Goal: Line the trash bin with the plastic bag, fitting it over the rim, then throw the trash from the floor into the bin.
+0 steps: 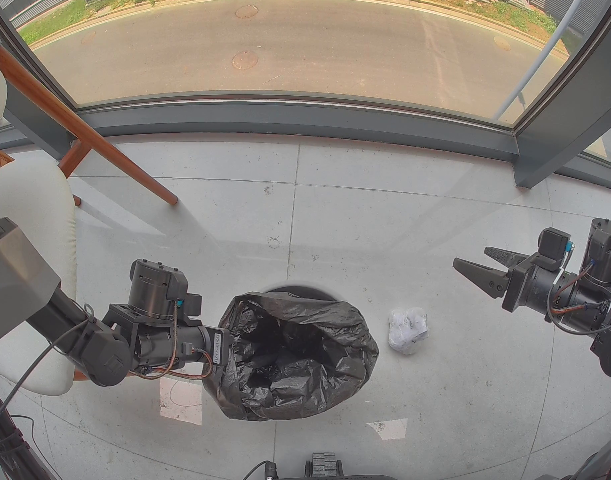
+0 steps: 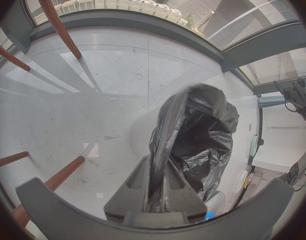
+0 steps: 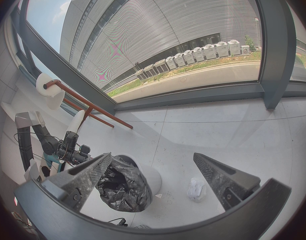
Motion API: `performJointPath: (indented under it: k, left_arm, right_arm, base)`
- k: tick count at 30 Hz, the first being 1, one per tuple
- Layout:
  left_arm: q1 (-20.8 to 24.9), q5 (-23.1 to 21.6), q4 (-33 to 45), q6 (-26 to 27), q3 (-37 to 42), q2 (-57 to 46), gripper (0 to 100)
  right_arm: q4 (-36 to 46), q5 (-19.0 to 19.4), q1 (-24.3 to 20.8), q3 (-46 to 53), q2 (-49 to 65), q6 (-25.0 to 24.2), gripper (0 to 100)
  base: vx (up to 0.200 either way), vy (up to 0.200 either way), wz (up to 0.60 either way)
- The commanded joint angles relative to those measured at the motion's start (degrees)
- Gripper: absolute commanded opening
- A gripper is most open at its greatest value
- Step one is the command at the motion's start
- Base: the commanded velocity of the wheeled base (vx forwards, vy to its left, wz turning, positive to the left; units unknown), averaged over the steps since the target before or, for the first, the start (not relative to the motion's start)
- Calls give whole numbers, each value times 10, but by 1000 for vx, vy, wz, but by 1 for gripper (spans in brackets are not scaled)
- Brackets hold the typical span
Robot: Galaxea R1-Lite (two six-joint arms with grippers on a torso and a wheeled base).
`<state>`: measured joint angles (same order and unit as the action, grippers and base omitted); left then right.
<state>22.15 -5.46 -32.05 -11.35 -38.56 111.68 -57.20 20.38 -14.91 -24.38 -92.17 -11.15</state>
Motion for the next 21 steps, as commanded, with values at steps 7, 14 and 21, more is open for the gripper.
performJointPath:
  k: [7, 14, 21]
  left_arm:
    - [1, -4, -9, -2, -15, -1, 0]
    - [6, -3, -72, -61, -45, 4, 0]
    - [9, 6, -79, -82, 0, 9, 0]
  right_arm:
    - [-1, 0, 1, 12, 2, 1, 100]
    - [-1, 0, 1, 11, 2, 1, 100]
    - [-1, 0, 1, 13, 2, 1, 100]
  base:
    - [0, 0, 0]
    - [0, 0, 0]
    - [0, 0, 0]
